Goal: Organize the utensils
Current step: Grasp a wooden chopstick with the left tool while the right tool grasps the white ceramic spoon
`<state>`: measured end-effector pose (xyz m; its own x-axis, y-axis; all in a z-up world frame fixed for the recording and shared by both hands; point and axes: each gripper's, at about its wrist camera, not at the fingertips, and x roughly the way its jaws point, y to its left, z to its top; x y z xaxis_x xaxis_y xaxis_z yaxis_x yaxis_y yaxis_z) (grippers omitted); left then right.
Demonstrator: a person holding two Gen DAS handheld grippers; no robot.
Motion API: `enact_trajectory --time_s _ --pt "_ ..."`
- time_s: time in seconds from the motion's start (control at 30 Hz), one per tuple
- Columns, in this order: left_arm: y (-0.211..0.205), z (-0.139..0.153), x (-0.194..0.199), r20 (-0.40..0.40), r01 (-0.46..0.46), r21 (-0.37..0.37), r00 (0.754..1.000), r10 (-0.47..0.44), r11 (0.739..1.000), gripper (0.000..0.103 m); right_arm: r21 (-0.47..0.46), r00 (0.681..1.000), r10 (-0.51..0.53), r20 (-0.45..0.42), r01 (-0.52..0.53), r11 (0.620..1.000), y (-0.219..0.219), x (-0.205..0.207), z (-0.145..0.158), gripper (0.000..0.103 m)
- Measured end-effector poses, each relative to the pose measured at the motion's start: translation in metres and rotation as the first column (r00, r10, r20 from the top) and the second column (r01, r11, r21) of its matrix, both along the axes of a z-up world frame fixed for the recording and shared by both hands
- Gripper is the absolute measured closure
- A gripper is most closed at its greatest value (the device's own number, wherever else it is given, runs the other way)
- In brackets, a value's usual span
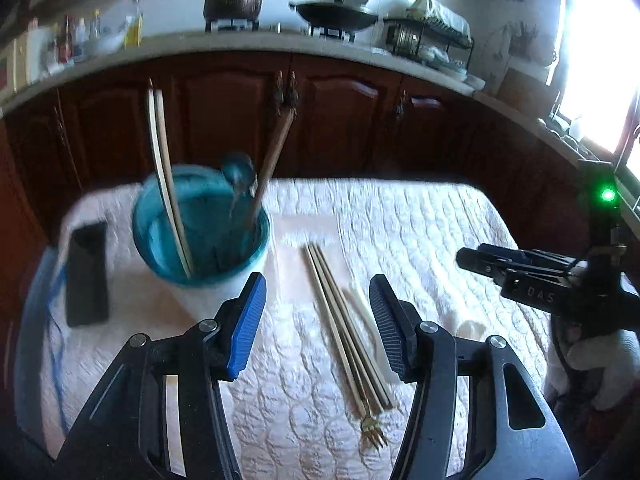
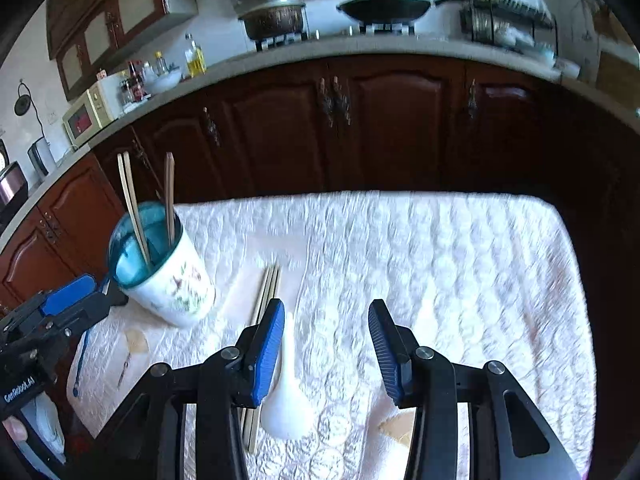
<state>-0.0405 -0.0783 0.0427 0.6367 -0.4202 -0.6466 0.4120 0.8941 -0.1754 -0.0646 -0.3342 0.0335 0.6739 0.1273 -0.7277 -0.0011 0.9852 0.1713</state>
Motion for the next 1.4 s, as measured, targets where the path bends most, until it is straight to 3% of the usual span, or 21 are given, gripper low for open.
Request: enact_trajectory --time_s 0.23,0.53,0.63,0.7,0.77,0.9,0.97,1.03,1.23,1.3,1.33,1.4 --pt "-0.008 -0.046 0.007 -0.121 0.034 0.018 0.992 -0.032 0.999 0.05 0.123 0.987 0.083 -0.14 -0.066 0.99 0.012 0.03 -0.057 0.061" --pt "-0.02 -0.08 0.019 -0.199 0.05 0.056 0.979 -0.038 0.997 0.05 0.077 0.959 0.177 -0.222 -0.164 0.983 0.054 0.086 -0.102 0.061" --pt "-0.025 -0.087 0.025 -0.214 0.056 0.065 0.976 -0.041 0.996 0.05 0.011 0.949 0.176 -0.26 -0.18 0.984 0.061 0.092 -0.111 0.062" --pt "-0.031 -0.09 0.031 -0.217 0.065 0.068 0.975 -0.049 0.996 0.05 0.02 0.954 0.146 -0.26 -0.146 0.989 0.049 0.088 -0.11 0.062" --pt "-0.039 -0.093 0.038 -0.221 0.066 0.064 0.974 -0.051 0.996 0.05 -0.049 0.958 0.1 -0.27 -0.117 0.992 0.034 0.082 -0.11 0.062" --pt "-0.054 -0.1 0.052 -0.217 0.046 0.08 0.976 -0.028 0.996 0.05 -0.02 0.956 0.056 -0.289 -0.064 0.998 -0.003 0.067 -0.112 0.064" --pt "-0.061 -0.107 0.06 -0.23 0.034 0.105 0.973 -0.009 0.994 0.063 -0.028 0.958 0.041 -0.285 -0.051 0.998 -0.012 0.063 -0.108 0.064" --pt "-0.066 -0.115 0.068 -0.26 0.03 0.128 0.965 0.005 0.991 0.076 0.021 0.962 0.055 -0.269 -0.051 0.998 -0.018 0.058 -0.101 0.064" --pt "-0.067 -0.125 0.084 -0.312 0.016 0.087 0.95 0.012 0.996 0.08 0.089 0.963 0.1 -0.248 -0.08 0.993 -0.017 0.058 -0.093 0.064" --pt "-0.065 -0.123 0.083 -0.312 0.001 0.084 0.95 0.025 0.996 0.096 0.028 0.961 0.058 -0.27 -0.053 0.998 -0.013 0.062 -0.097 0.064" --pt "-0.062 -0.122 0.083 -0.32 -0.008 0.079 0.947 0.032 0.997 0.097 -0.03 0.959 0.004 -0.283 -0.013 0.999 -0.014 0.063 -0.099 0.064" --pt "-0.052 -0.122 0.077 -0.34 -0.006 0.062 0.94 0.027 0.998 0.098 -0.013 0.96 -0.018 -0.28 0.015 1.0 -0.015 0.058 -0.102 0.064"
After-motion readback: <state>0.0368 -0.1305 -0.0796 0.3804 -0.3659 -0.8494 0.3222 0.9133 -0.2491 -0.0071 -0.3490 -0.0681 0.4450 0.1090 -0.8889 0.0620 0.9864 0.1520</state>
